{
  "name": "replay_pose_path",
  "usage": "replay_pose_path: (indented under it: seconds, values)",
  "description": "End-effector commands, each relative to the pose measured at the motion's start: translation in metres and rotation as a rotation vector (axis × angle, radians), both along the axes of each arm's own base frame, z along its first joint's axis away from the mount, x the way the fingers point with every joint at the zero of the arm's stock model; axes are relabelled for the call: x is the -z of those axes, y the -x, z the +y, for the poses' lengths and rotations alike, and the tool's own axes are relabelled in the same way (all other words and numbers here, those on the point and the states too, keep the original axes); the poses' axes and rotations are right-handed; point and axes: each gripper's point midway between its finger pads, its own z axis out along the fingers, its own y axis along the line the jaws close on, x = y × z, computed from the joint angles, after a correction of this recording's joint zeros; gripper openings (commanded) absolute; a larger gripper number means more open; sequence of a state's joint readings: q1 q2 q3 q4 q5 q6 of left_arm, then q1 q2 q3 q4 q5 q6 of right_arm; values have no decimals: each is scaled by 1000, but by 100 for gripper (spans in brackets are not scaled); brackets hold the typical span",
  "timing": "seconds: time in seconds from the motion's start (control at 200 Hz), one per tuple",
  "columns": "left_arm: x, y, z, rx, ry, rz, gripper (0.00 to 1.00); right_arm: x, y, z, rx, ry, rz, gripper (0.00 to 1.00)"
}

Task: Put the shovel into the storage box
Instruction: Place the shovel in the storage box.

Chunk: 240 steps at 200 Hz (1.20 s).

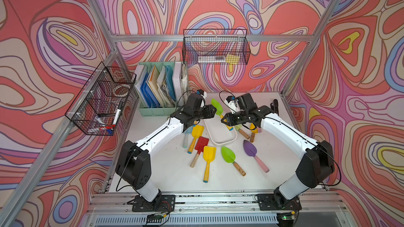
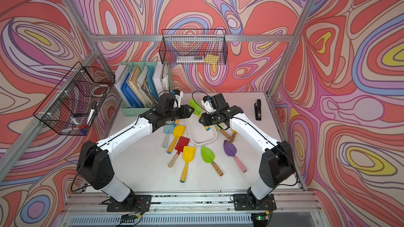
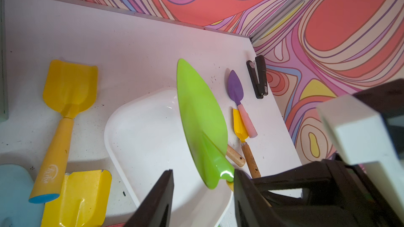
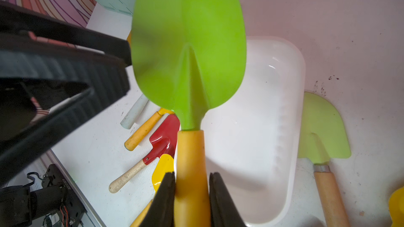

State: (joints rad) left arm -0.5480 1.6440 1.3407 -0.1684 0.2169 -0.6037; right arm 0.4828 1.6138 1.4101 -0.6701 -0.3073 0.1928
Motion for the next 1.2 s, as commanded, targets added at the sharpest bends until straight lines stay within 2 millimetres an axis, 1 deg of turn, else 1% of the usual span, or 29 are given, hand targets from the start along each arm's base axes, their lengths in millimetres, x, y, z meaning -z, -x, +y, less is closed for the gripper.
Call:
replay_pose_path:
  seconds: [0.0,0.18,0.24,0.31,0.371,0.556,0.716,0.721,0.756,0.791,0.816,0.901,0.936,1.026,1.102,1.197]
  values:
    - [-6,-10,-3,-9,21,-15,38,-29,-1,11,-29,-61,-69,0]
    - [-1,-12,-6,-10,36,-1,16,-29,1,13,-35,-74,-68,0]
    - [0,-12,-6,-13,41,1,11,-28,1,14,-35,-75,-67,0]
    - [1,-12,-6,-17,45,3,7,-29,1,14,-34,-74,-69,0]
    - [2,-13,-5,-22,46,6,0,-28,1,14,-33,-73,-67,0]
    - [6,-13,-7,-26,56,21,0,-27,0,12,-21,-71,-67,0]
    - [15,-15,-8,-40,63,45,0,-26,-1,7,5,-56,-71,0]
    - [14,-15,-8,-40,64,45,0,-25,-1,7,7,-55,-70,0]
    - [17,-15,-8,-47,66,50,0,-24,-1,6,14,-49,-69,11]
    - [20,-16,-7,-57,67,59,0,-23,0,4,19,-42,-66,24]
    - [22,-17,-7,-63,69,66,0,-22,0,3,24,-36,-64,32]
    - [29,-19,-7,-84,84,85,0,-21,2,-4,45,-12,-66,49]
    - [34,-20,-7,-93,89,96,0,-21,2,-8,58,-2,-70,53]
    - [46,-23,-8,-118,102,127,0,-23,5,-16,82,18,-79,59]
    - [54,-26,-10,-136,119,149,0,-28,10,-22,98,27,-87,62]
    - [64,-30,-13,-152,138,175,0,-31,15,-31,126,45,-92,62]
